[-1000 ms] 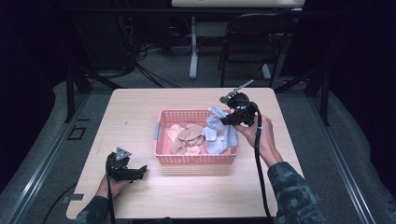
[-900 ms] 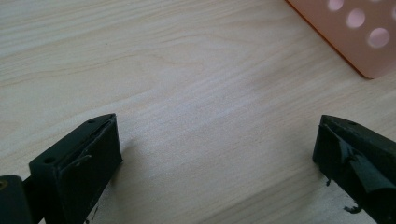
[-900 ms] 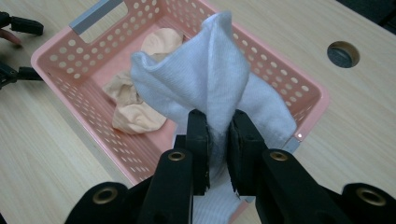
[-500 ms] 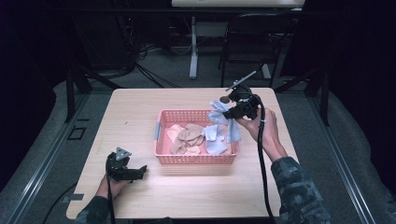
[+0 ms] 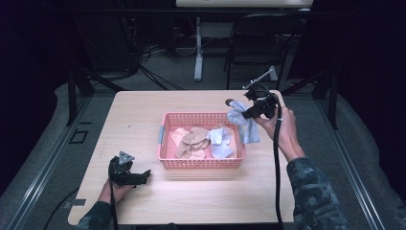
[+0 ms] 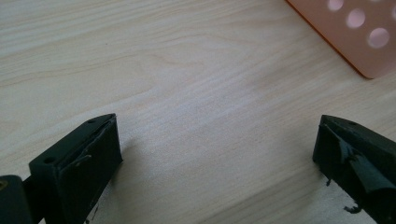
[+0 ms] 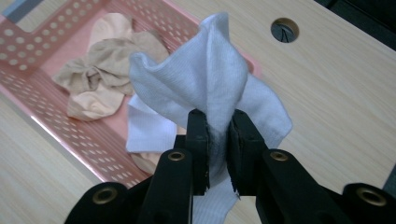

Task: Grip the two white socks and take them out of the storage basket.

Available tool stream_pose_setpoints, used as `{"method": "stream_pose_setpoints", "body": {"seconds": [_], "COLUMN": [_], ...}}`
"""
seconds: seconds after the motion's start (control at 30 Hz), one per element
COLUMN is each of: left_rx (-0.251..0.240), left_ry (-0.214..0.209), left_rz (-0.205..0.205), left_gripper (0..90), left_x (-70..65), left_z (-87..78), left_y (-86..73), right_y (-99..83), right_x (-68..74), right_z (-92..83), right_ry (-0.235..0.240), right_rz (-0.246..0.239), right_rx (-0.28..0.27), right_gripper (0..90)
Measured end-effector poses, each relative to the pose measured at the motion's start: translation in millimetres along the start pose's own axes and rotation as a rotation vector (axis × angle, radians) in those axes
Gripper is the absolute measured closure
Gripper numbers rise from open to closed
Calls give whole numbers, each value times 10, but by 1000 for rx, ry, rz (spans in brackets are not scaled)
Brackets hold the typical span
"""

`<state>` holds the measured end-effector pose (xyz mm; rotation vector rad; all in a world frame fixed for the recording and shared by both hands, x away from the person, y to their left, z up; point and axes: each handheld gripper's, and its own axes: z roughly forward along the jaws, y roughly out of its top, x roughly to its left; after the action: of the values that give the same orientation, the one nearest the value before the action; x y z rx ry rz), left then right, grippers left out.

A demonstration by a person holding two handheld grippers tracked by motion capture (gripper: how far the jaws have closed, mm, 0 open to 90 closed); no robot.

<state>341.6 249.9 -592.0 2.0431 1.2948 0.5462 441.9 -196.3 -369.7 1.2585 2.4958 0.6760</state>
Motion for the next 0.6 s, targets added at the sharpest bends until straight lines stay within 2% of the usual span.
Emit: {"method": "stream_pose_setpoints", "body": {"seconds": [0.13,0.3,0.4,0.6], "left_rx": [0,0,4,4], "left_ry": [0,0,-1,-2], "left_rz": [0,1,1,1], "left_gripper": [8,8,8,8], "left_x": [0,1,1,1], "left_z": [0,0,-3,-3], "left_y": [0,0,1,1], "right_y": [-44,-71,-79,-90], "right_x": [-138,-197,-239,-349], "right_z": [8,32,47,111], "right_ry": [-27,-37,-58,-79], "right_rz": [33,40,43,71], "right_rx": [40,69,99,128], "right_gripper": [797,797,796,794]}}
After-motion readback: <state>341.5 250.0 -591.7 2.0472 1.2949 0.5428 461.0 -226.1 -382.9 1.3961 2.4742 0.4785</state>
